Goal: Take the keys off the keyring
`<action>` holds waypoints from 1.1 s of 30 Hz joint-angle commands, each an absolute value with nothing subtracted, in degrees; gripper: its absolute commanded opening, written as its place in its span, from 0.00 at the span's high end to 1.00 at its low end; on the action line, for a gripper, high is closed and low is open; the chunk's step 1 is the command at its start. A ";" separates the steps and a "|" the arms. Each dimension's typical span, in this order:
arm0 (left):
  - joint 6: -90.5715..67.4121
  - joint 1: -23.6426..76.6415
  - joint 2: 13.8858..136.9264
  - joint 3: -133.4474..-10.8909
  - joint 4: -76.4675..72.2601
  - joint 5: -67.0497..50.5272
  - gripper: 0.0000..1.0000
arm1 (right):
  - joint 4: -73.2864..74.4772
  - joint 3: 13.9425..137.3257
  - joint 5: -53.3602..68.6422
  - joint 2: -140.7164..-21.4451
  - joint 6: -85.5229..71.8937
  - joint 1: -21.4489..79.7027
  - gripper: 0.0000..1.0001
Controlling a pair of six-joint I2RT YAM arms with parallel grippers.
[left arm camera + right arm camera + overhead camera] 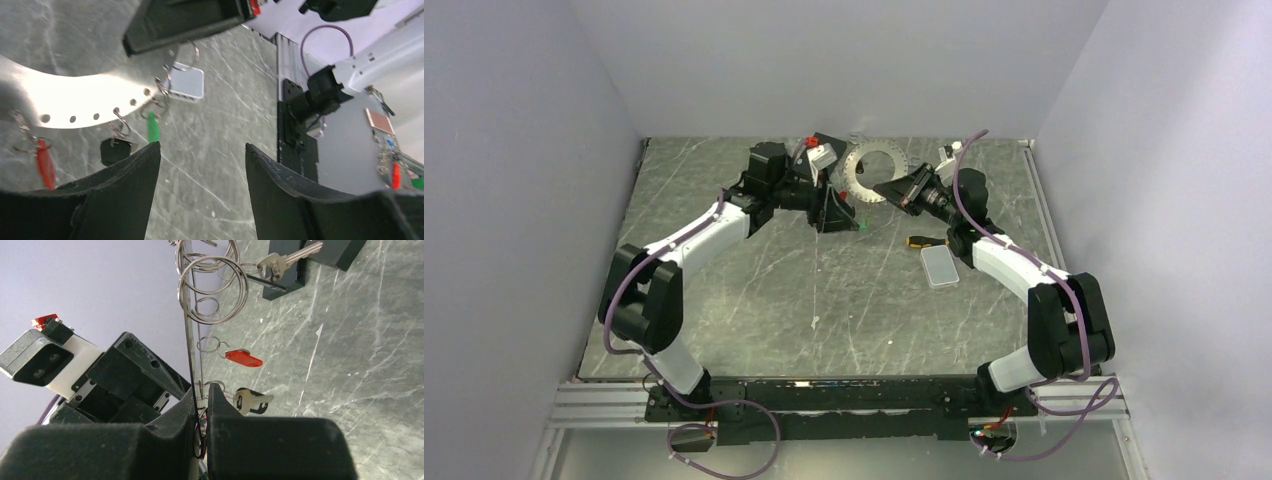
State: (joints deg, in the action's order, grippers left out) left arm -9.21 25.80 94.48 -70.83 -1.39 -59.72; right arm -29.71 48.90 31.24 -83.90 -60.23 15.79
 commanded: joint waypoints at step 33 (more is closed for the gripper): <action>-21.82 28.12 109.80 -67.69 -40.64 -50.29 0.37 | -34.27 51.35 30.83 -82.54 -67.25 15.27 1.00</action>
